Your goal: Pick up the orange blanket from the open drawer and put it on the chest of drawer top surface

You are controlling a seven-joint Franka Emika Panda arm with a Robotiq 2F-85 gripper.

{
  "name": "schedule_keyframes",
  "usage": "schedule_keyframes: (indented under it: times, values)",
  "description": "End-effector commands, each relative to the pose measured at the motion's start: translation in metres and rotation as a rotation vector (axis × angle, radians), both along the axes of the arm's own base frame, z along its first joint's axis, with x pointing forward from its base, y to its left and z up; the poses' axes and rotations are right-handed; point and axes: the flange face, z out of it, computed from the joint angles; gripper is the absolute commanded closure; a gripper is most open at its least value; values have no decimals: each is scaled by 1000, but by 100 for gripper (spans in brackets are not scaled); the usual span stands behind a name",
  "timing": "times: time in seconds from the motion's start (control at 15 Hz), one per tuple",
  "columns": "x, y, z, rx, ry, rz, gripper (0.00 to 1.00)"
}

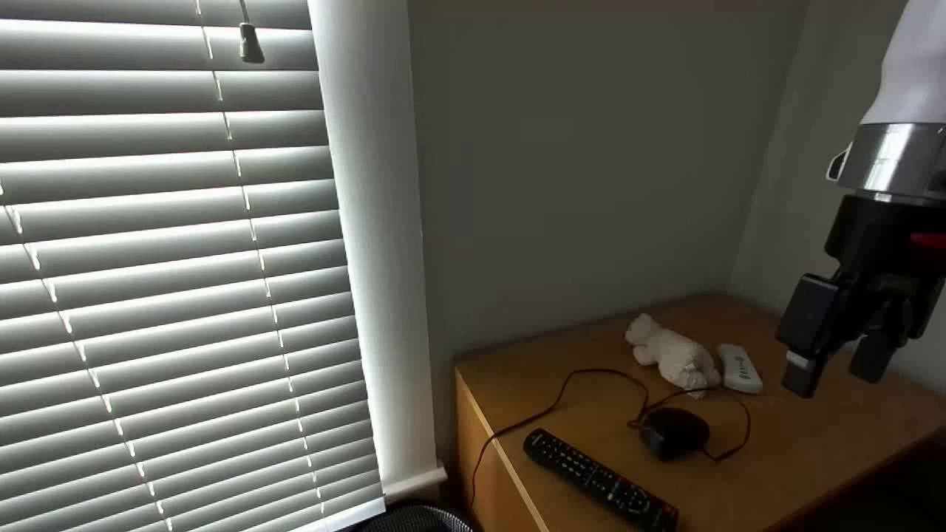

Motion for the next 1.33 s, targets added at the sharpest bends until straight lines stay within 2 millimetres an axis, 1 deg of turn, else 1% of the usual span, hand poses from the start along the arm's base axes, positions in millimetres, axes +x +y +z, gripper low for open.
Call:
schedule_keyframes:
  times: [0.0, 0.93, 1.0, 1.13, 1.27]
  values:
    - [0, 0, 0, 0, 1, 0, 0]
    - [0, 0, 0, 0, 1, 0, 0]
    - [6, -6, -4, -16, -13, -25, 0]
    - [9, -26, -19, -68, -26, -62, 0]
    - [4, -53, -39, -142, -18, -107, 0]
